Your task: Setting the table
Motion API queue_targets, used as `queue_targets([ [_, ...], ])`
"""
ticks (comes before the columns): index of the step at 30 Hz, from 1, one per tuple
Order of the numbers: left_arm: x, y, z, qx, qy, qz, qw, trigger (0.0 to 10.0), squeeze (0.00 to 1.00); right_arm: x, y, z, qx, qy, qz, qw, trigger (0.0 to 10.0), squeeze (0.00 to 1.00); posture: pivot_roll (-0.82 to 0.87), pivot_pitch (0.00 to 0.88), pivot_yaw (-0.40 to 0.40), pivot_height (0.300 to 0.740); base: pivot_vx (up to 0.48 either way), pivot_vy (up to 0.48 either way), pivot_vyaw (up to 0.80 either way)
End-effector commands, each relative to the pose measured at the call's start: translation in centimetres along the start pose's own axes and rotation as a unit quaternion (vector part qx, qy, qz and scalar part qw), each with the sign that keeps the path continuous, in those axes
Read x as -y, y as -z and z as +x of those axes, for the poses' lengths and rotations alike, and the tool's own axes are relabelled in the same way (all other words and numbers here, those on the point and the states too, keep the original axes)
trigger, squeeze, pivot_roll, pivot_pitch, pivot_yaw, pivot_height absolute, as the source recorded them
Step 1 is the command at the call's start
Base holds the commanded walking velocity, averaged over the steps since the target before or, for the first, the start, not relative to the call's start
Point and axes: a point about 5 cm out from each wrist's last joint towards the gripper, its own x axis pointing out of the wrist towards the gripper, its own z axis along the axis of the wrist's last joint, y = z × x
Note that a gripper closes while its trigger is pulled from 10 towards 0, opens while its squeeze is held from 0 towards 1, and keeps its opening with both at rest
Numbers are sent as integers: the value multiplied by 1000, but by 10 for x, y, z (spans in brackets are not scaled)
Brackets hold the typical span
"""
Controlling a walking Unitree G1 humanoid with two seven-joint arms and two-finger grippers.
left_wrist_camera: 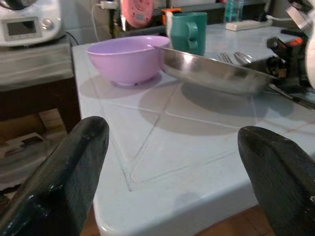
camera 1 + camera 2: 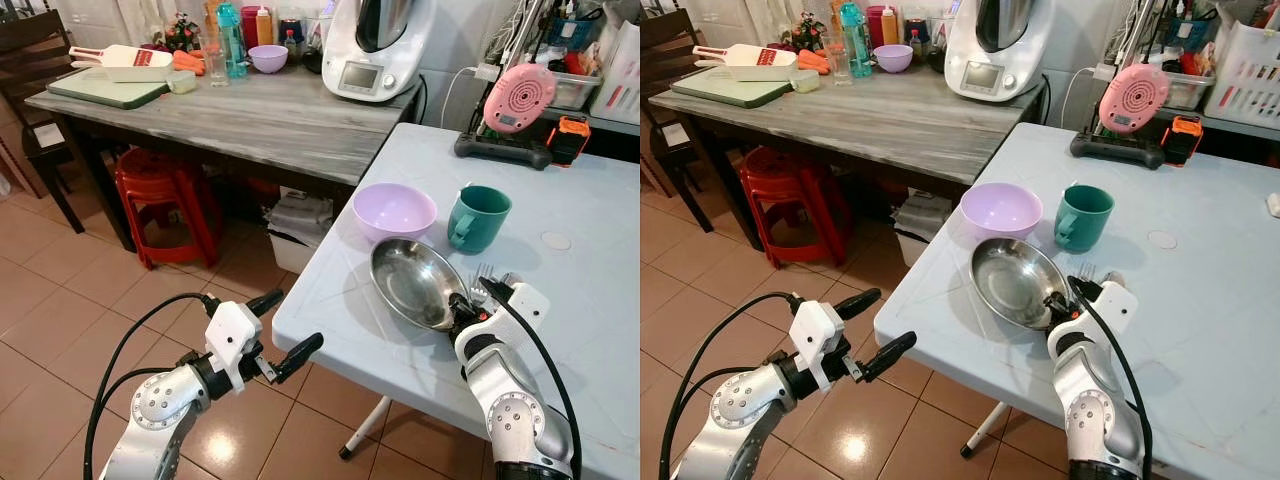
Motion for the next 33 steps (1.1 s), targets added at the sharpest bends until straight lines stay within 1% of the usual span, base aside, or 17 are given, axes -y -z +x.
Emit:
queue_targets([
  [1,-11,-3,4,0,-41,13,999,10000,0,-9,13,-4,-20,-11,4,1000,8157,0,-16,0,14,740,0,0,0],
  [2,-13,-2,5,0,-55,11,998,10000,0,-12,12,-4,-17,-17,-7,1000,10000,0,-18,0,13,740,0,0,0],
  [6,-20,0,10,-2,-94,-4,996,10000,0,-18,10,-5,-7,-30,-19,999,10000,0,-19,0,12,740,0,0,0],
  [7,-23,1,12,-5,-117,-9,993,10000,0,-20,9,-5,-5,-35,-26,999,10000,0,-18,0,10,740,0,0,0],
  [10,-25,1,16,0,-136,-22,991,10000,0,-22,10,-6,-5,-33,-27,999,10000,0,-18,0,7,740,0,0,0],
  [14,-23,2,18,2,-125,-24,992,10000,0,-21,14,-4,-19,-22,-42,999,10000,0,-18,0,5,740,0,0,0],
  [15,-19,1,17,11,-99,-38,994,10000,0,-21,13,-3,-18,-21,-42,999,10000,0,-18,0,3,740,0,0,0],
  [17,-18,0,16,14,-91,-37,995,10000,0,-22,11,-3,-16,-21,-41,999,10000,0,-20,0,-1,740,0,0,0],
  [19,-16,-3,13,24,-72,-44,996,10000,0,-21,8,-3,-8,-11,-43,999,10000,1000,-22,0,-4,740,0,0,0],
  [22,-13,-7,11,30,-45,-39,998,10000,0,-21,6,-3,-4,-4,-40,999,10000,1000,-21,0,-5,740,0,0,0],
  [24,-12,-11,7,46,-29,-13,998,10000,0,-21,5,-2,-3,-1,-38,999,10000,1000,-21,0,-5,740,0,0,0],
  [26,-10,-8,5,28,-10,-14,999,10000,0,-21,5,-2,-6,3,-31,1000,10000,1000,-19,0,-4,740,0,0,0],
  [27,-10,-8,5,28,-10,-14,999,10000,0,-21,5,-2,-6,3,-31,1000,10000,1000,-19,0,-4,740,0,0,0],
  [28,-11,-8,4,22,-1,1,1000,10000,0,-22,4,-2,-4,4,-31,1000,10000,1000,-18,0,-2,740,0,0,0],
  [31,-10,-8,4,17,13,1,1000,10000,0,-24,3,-2,-2,1,-27,1000,10000,996,-18,0,0,740,0,0,0],
  [32,-9,-8,4,15,19,4,1000,10000,0,-27,2,-1,-4,-5,-24,1000,10000,875,-18,0,0,740,0,0,0],
  [33,-9,-7,3,14,20,5,1000,10000,0,-28,3,-2,-4,-10,-25,1000,10000,235,-18,0,4,740,0,0,0],
])
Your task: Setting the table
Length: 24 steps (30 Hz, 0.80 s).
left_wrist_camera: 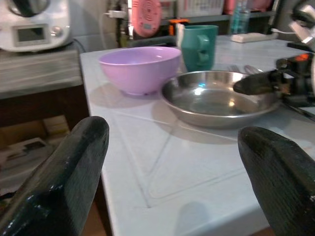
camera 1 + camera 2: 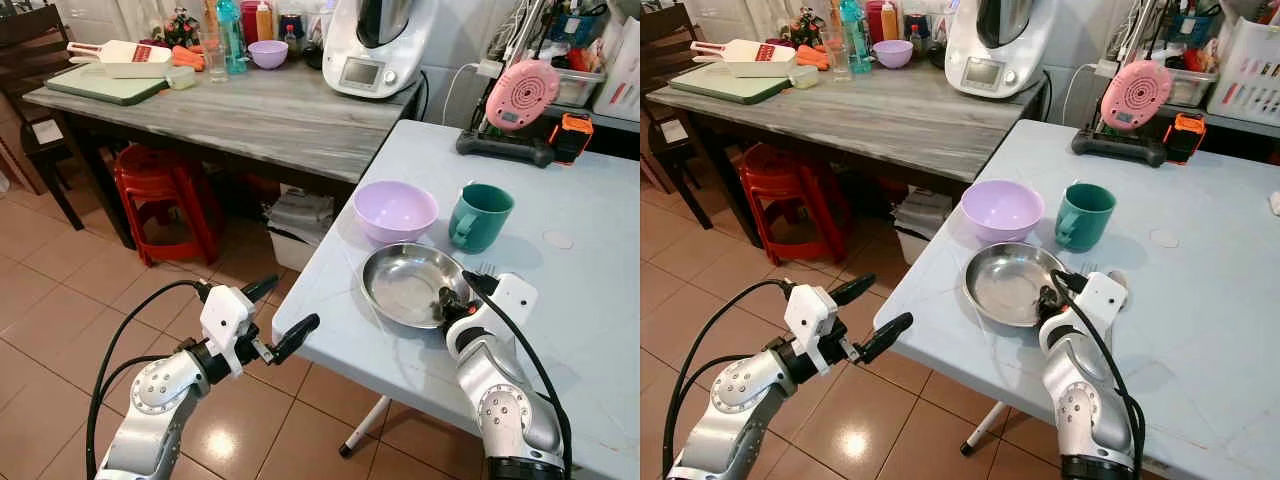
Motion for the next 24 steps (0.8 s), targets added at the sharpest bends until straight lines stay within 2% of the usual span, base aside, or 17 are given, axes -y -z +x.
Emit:
queue_targets([
  [1,2,-2,-1,-4,18,14,1000,10000,0,-14,2,-3,-6,-20,23,1000,10000,0,-18,0,4,740,0,0,0],
  [11,4,-1,-3,-9,35,21,999,10000,0,-26,13,-4,-50,-51,31,997,10000,0,-17,0,4,740,0,0,0],
  [12,4,-1,-3,-9,35,22,999,10000,0,-26,15,-4,-56,-52,33,997,8667,0,-17,0,4,740,0,0,0],
  [13,5,-1,-3,-9,36,23,999,10000,0,-26,17,-4,-63,-50,32,996,2078,0,-17,0,4,740,0,0,0],
  [14,5,-1,-3,-9,36,23,999,10000,0,-25,19,-3,-71,-48,31,996,0,0,-17,0,4,740,0,0,0],
  [24,7,-2,-3,-10,43,25,999,10000,0,-19,28,-2,-105,-44,19,993,0,0,-11,0,-2,740,0,0,0],
])
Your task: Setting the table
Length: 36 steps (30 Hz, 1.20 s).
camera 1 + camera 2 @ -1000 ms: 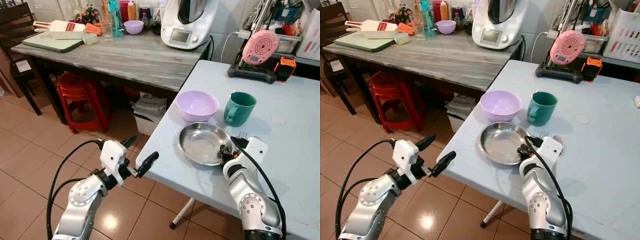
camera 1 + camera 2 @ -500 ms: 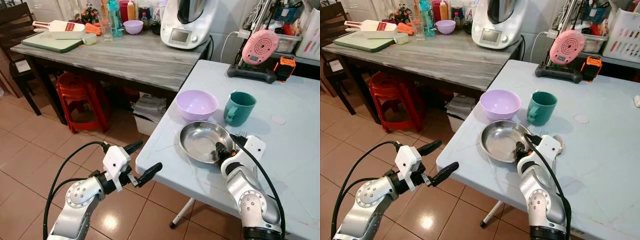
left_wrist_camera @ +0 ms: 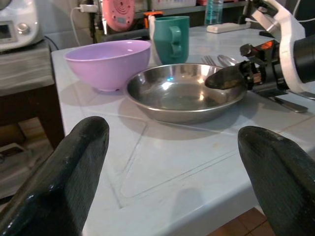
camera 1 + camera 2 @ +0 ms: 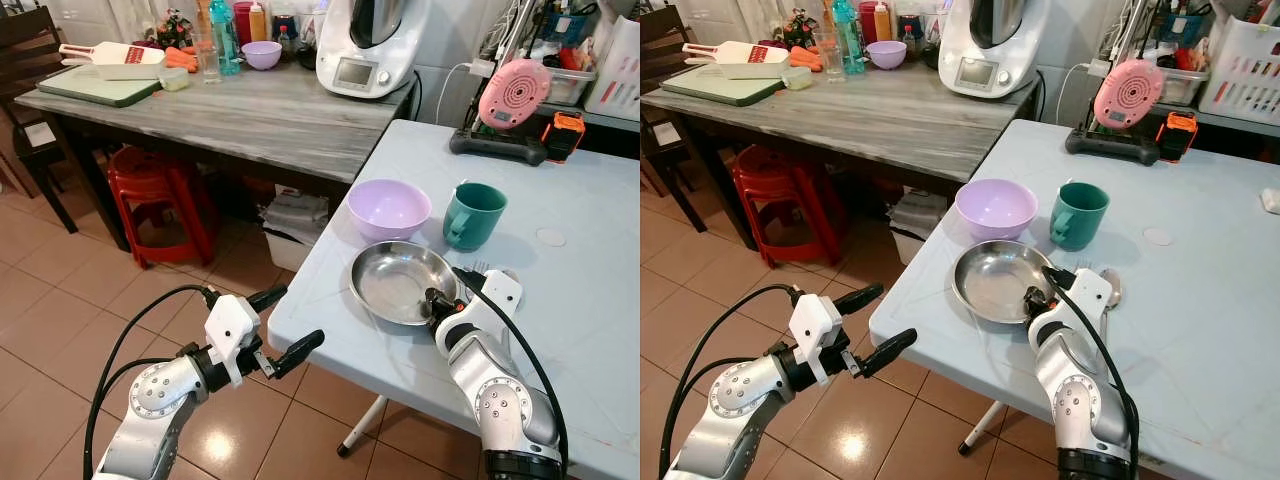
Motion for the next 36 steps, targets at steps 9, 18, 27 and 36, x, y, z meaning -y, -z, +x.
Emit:
queue_targets([
  [9,2,-4,0,1,15,18,1000,10000,0,-9,26,0,-66,-19,25,997,0,0,-12,0,4,740,0,0,0],
  [18,0,-4,-1,0,7,17,1000,10000,0,-13,22,-1,-58,-30,24,998,0,0,-11,0,10,740,0,0,0],
  [27,-54,19,-14,-20,-255,-92,962,10000,0,-22,8,-8,11,-72,-68,995,9961,0,-13,0,11,740,0,0,0],
  [36,-57,17,-8,10,-282,-137,950,10000,0,-27,-3,-22,76,-122,-152,978,10000,0,-16,0,8,740,0,27,0],
])
